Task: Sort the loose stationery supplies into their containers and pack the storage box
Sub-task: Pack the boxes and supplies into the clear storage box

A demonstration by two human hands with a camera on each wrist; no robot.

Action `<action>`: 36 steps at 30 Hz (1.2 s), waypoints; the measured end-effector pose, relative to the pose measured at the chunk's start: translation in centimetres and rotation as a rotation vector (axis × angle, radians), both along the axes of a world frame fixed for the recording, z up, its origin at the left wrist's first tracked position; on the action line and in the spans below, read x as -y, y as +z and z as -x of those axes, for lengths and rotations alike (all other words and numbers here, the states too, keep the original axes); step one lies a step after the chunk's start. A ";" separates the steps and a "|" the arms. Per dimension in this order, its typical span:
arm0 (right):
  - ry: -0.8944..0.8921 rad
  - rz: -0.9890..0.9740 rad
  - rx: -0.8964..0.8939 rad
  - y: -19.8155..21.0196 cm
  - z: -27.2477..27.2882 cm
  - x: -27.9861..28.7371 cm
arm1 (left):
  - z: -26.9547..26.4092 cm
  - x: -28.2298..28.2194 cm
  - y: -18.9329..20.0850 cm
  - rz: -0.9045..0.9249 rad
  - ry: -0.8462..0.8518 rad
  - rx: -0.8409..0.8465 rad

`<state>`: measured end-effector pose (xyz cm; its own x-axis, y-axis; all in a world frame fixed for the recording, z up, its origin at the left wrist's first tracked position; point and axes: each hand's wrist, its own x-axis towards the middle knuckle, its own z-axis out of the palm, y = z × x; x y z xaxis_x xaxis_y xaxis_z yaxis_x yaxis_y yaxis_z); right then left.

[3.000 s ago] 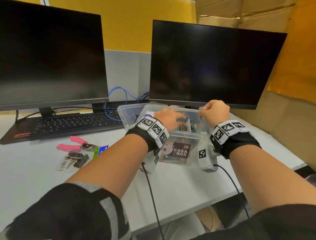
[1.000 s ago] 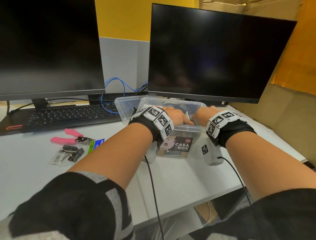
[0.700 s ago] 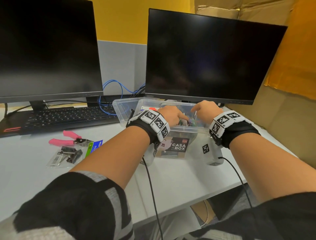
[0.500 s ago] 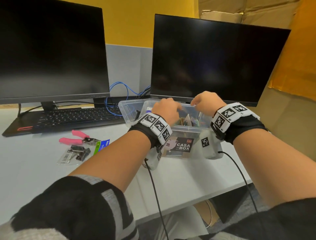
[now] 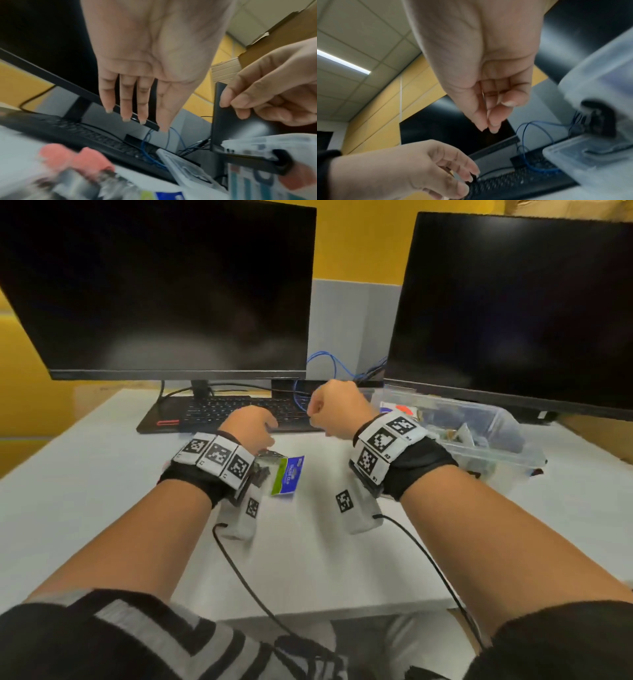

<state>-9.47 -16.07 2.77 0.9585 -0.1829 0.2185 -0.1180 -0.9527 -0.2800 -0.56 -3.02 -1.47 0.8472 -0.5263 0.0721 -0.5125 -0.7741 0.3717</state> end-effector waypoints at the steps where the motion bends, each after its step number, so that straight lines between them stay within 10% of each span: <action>1: 0.024 0.013 -0.052 -0.8 -0.6 -0.8 | -0.3 -0.9 -0.6 -0.052 0.016 -0.019; 9: -0.034 -0.026 -0.429 -7.0 -3.5 -2.8 | -1.3 -4.3 -3.6 -0.185 0.048 -0.207; 23: -0.136 -0.763 -0.274 -6.2 -2.7 -1.2 | -0.2 -2.7 -3.6 -0.074 0.107 -0.349; 36: 0.081 -1.142 0.031 -0.2 0.8 4.1 | 1.6 4.3 3.6 0.664 -0.086 -0.376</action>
<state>-10.31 -20.18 2.53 0.9736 -0.2279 -0.0115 -0.0457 -0.1451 -0.9884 -2.12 -7.27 2.10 0.8352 -0.5387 0.1110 -0.3077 -0.2904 0.9061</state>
